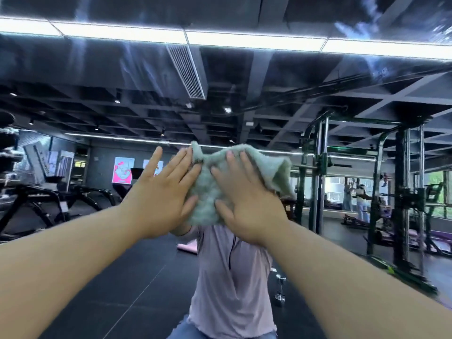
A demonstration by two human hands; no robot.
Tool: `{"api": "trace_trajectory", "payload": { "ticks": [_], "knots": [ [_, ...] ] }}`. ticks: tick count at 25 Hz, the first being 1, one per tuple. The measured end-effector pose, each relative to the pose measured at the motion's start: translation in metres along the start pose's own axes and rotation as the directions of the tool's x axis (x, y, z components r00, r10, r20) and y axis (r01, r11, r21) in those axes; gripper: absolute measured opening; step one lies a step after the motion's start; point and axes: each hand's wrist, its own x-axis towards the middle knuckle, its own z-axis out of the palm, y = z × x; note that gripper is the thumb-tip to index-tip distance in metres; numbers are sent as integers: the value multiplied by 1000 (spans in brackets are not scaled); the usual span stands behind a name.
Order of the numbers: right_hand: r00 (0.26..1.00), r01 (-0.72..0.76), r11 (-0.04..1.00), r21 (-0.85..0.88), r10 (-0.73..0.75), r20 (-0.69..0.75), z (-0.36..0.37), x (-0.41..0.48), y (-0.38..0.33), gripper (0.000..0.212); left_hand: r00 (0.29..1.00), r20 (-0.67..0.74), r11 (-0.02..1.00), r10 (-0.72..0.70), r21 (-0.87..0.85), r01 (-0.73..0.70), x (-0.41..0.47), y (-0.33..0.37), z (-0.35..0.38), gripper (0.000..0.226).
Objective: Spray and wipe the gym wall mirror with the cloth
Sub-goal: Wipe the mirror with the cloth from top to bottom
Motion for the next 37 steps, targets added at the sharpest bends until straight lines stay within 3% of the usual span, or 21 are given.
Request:
{"api": "trace_trajectory", "payload": {
  "ticks": [3, 5, 8, 11, 14, 16, 18, 20, 22, 24, 26, 28, 29, 31, 32, 34, 35, 37],
  "knots": [
    [999, 16, 998, -65, -18, -38, -23, 36, 8, 59, 995, -88, 998, -52, -45, 48, -11, -37, -16, 52],
    [989, -114, 988, -108, 103, -111, -55, 97, 9, 61, 979, -78, 977, -190, -119, 180, 9, -58, -40, 47],
    [954, -270, 959, -84, 255, -156, -66, 151, -9, 65, 972, -108, 970, -208, -148, 191, 17, -64, -51, 49],
    [990, -39, 996, -81, 27, -137, -21, 114, -50, 61, 946, -91, 935, -313, -205, 289, -7, -66, -41, 39],
    [983, 181, 981, 74, -182, 18, 14, 44, -72, 57, 875, -23, 839, -484, -299, 456, -29, -67, -26, 33],
    [990, 138, 980, 144, -140, 5, 2, 39, -57, 43, 875, 1, 830, -485, -315, 461, -35, -63, -22, 36],
    [972, -55, 979, 194, 97, -215, -16, 63, -42, 25, 896, 5, 850, -445, -312, 424, -32, -61, -20, 37],
    [894, -202, 968, 151, 246, -375, -12, 89, -45, 30, 896, 17, 849, -443, -313, 426, -36, -61, -15, 35],
    [875, -247, 963, 106, 269, -403, 14, 98, -62, 41, 878, 44, 827, -477, -316, 465, -54, -59, -6, 33],
    [889, -183, 979, 88, 204, -410, 37, 85, -73, 43, 848, 75, 794, -524, -319, 518, -77, -51, 4, 32],
    [930, -12, 999, 43, 27, -367, 59, 45, -80, 42, 839, 92, 785, -537, -311, 536, -94, -42, 8, 35],
    [973, 172, 985, 8, -169, -156, 77, -15, -76, 49, 850, 107, 787, -515, -334, 519, -97, -30, 6, 37],
    [978, 183, 982, -37, -186, -91, 75, -40, -64, 51, 875, 100, 810, -474, -340, 478, -92, -23, 1, 36],
    [991, 71, 994, -82, -80, -112, 52, -46, -26, 53, 916, 73, 853, -395, -343, 395, -80, -13, -8, 33],
    [989, -96, 993, -72, 88, -116, 37, -36, -12, 55, 922, 63, 855, -382, -355, 378, -76, -9, -12, 33],
    [913, -376, 926, -31, 364, -186, 17, -5, -8, 59, 915, 74, 840, -397, -372, 394, -75, -3, -16, 35],
    [896, -405, 914, -25, 391, -210, 21, 4, -22, 60, 908, 86, 832, -409, -374, 410, -79, -1, -16, 39],
    [962, -193, 981, -19, 185, -199, 60, -2, -69, 57, 901, 110, 826, -419, -365, 429, -90, 1, -14, 43]
  ]
}}
